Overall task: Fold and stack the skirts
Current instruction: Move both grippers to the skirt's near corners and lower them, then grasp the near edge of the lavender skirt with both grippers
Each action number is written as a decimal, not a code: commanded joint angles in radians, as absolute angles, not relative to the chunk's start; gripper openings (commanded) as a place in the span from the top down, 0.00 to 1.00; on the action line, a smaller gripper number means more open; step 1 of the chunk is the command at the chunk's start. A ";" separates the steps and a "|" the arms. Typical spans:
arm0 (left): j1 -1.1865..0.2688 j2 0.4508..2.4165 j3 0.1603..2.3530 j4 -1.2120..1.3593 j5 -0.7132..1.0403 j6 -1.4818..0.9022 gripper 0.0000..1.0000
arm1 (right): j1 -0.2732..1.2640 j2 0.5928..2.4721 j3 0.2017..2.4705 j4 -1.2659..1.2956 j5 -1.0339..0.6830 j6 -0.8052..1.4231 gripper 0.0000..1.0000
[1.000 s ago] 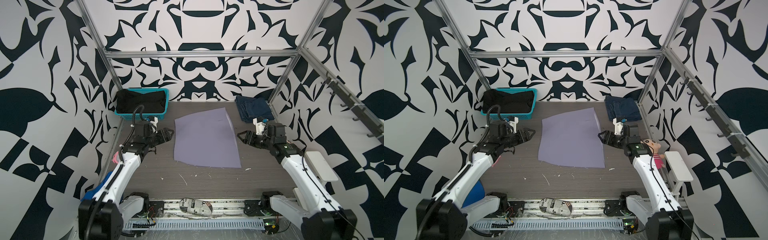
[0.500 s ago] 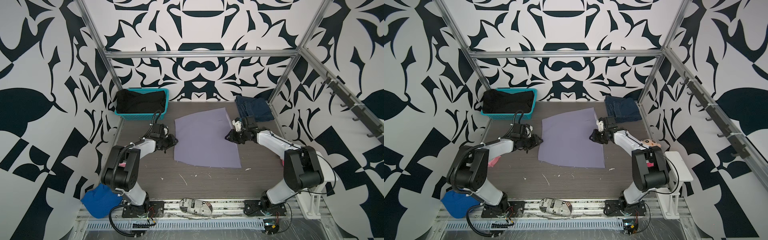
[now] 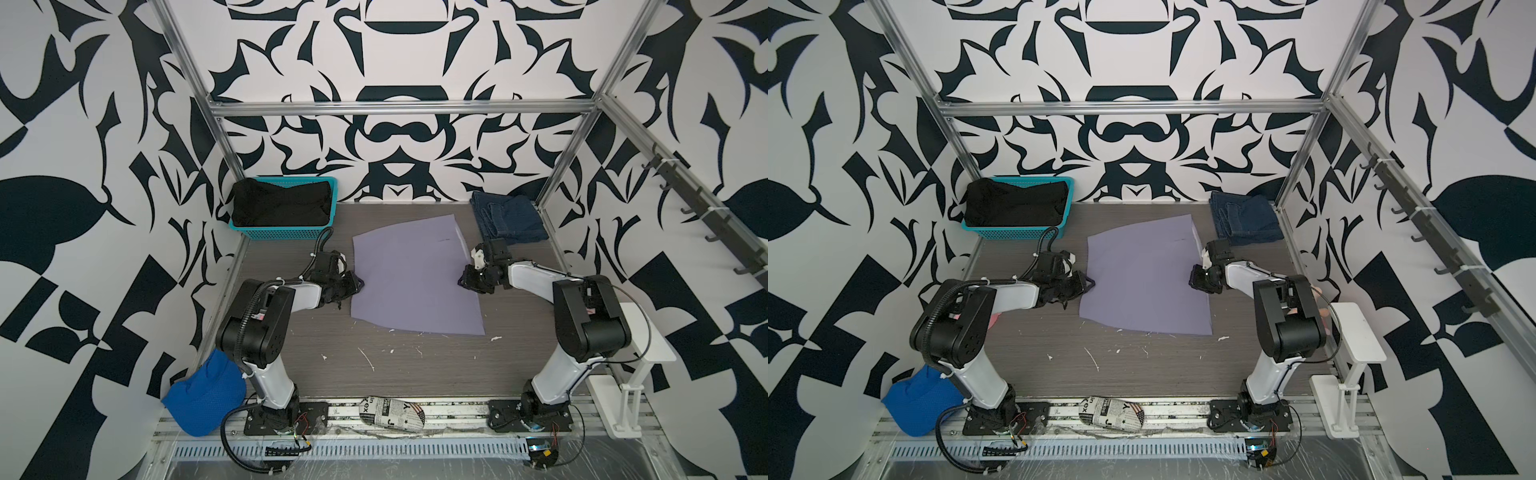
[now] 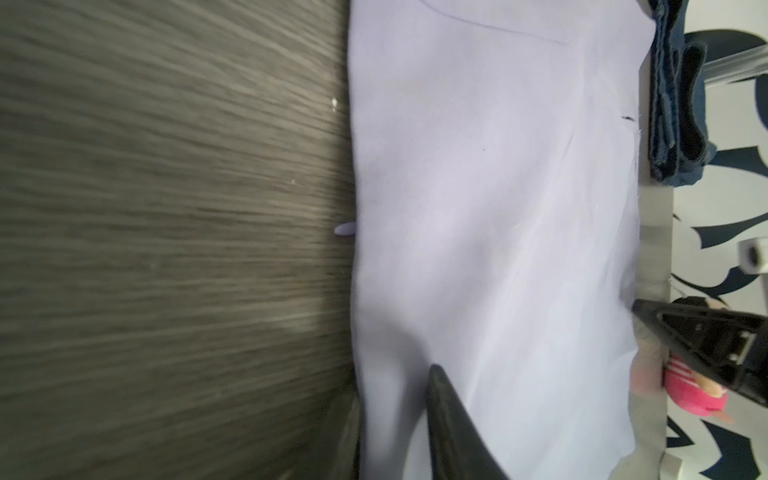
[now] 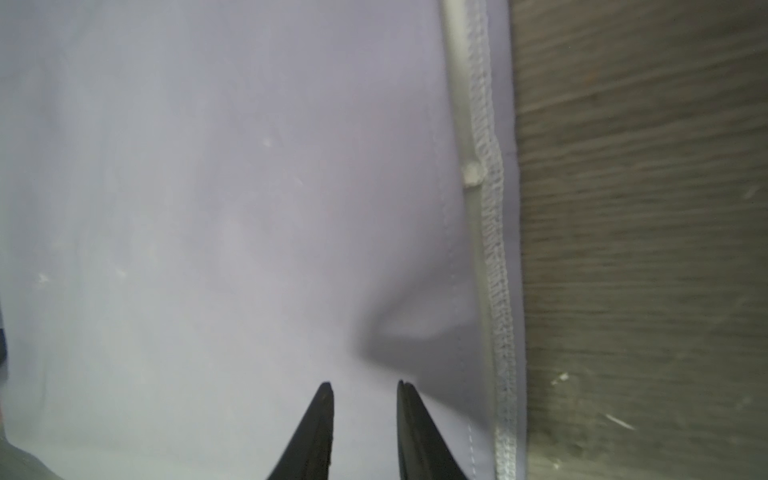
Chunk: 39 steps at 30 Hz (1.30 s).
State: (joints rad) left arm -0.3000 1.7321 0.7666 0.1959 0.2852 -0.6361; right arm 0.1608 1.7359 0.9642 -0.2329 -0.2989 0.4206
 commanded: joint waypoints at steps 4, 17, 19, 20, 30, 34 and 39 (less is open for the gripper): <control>-0.303 1.529 0.735 -0.061 0.105 -0.634 0.50 | 0.163 1.552 0.937 -0.267 -0.318 0.424 0.66; -0.346 1.138 0.448 -0.174 0.243 -0.913 0.40 | 0.162 1.022 0.549 -0.436 -0.352 0.600 0.48; -0.348 1.164 0.418 -0.107 0.257 -0.929 0.40 | 0.154 1.001 0.535 -0.445 -0.377 0.598 0.42; -0.350 1.186 0.415 -0.086 0.261 -0.927 0.39 | 0.148 0.999 0.527 -0.437 -0.411 0.593 0.41; -0.396 1.360 0.425 0.074 0.250 -0.904 0.41 | 0.127 1.051 0.386 -0.266 -0.515 0.670 0.42; -0.396 1.425 0.430 0.119 0.249 -0.896 0.47 | 0.125 1.017 0.351 -0.254 -0.486 0.677 0.43; -0.397 1.495 0.430 0.151 0.251 -0.884 0.58 | 0.109 0.939 0.328 -0.270 -0.468 0.711 0.43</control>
State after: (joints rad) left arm -0.3931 1.4357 0.4564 0.2119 0.2855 -0.8864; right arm 0.1207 0.9794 0.3408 -0.2878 -0.4820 0.6788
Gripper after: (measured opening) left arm 0.437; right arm 0.569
